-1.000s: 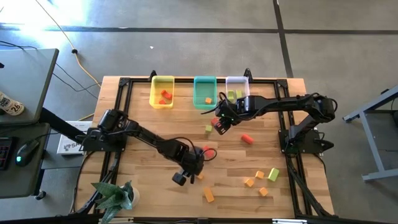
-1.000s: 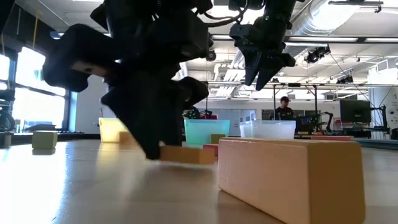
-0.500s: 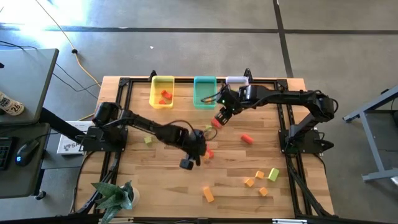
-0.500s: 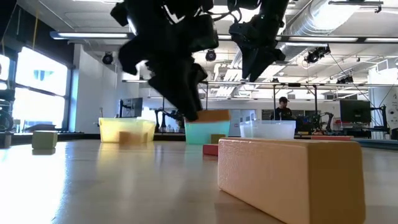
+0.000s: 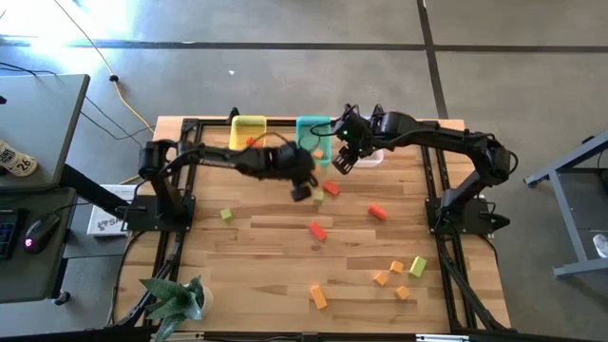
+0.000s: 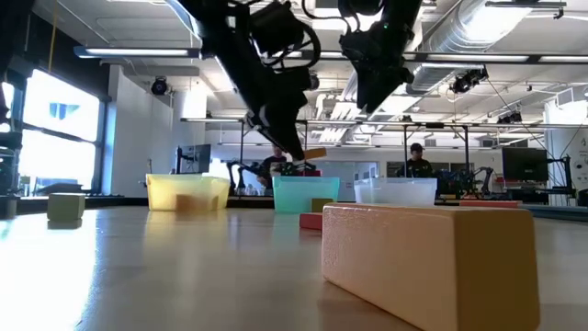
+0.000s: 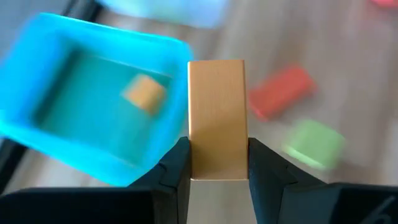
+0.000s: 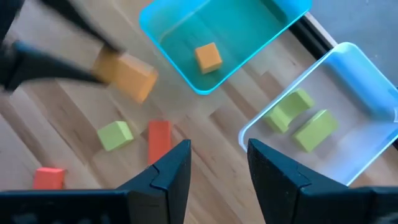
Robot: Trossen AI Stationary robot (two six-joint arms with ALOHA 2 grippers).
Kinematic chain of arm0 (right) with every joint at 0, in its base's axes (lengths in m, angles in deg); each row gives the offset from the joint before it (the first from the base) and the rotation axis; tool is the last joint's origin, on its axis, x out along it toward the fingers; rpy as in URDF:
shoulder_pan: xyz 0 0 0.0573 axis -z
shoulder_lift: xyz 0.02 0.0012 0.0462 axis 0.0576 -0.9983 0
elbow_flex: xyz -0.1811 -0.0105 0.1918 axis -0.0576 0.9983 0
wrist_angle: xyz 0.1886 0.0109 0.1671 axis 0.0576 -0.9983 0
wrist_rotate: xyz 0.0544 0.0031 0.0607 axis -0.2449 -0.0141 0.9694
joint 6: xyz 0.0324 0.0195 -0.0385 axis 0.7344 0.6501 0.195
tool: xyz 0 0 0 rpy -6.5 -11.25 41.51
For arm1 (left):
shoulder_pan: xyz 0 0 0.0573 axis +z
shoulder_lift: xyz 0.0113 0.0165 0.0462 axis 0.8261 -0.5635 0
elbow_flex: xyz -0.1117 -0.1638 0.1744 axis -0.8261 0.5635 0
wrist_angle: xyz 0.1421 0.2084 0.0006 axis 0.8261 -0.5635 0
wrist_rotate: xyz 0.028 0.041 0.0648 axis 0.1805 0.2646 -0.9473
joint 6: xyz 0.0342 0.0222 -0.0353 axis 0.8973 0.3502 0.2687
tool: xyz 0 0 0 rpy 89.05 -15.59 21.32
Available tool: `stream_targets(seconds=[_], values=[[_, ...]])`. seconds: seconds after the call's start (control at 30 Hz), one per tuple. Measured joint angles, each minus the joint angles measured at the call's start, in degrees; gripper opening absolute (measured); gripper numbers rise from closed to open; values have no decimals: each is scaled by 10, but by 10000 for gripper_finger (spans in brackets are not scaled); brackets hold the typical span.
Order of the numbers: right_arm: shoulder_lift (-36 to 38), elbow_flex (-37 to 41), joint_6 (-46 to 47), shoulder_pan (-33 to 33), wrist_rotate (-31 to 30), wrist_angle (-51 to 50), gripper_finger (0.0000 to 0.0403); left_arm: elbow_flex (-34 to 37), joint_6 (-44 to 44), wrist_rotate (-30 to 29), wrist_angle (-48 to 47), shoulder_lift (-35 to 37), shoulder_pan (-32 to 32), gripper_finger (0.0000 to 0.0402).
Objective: Sort & place blocks by color
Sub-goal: Put the yellow block into the green bin
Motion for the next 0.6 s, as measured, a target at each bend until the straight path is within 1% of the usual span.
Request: stream_targets(seconds=[0.17,0.27,0.37,0.53,0.6], values=[[0,0,-2,8,0,2,144,0,-10,2,60,0,53,93],[0,0,21,10,1,2,144,-10,-12,13,72,0,80,93],[0,4,60,9,22,-1,144,-17,11,23,85,-2,100,93],[0,29,150,0,71,-8,144,-17,33,49,88,-4,123,93],[0,44,181,-11,90,-15,144,-17,45,56,87,-4,127,109]])
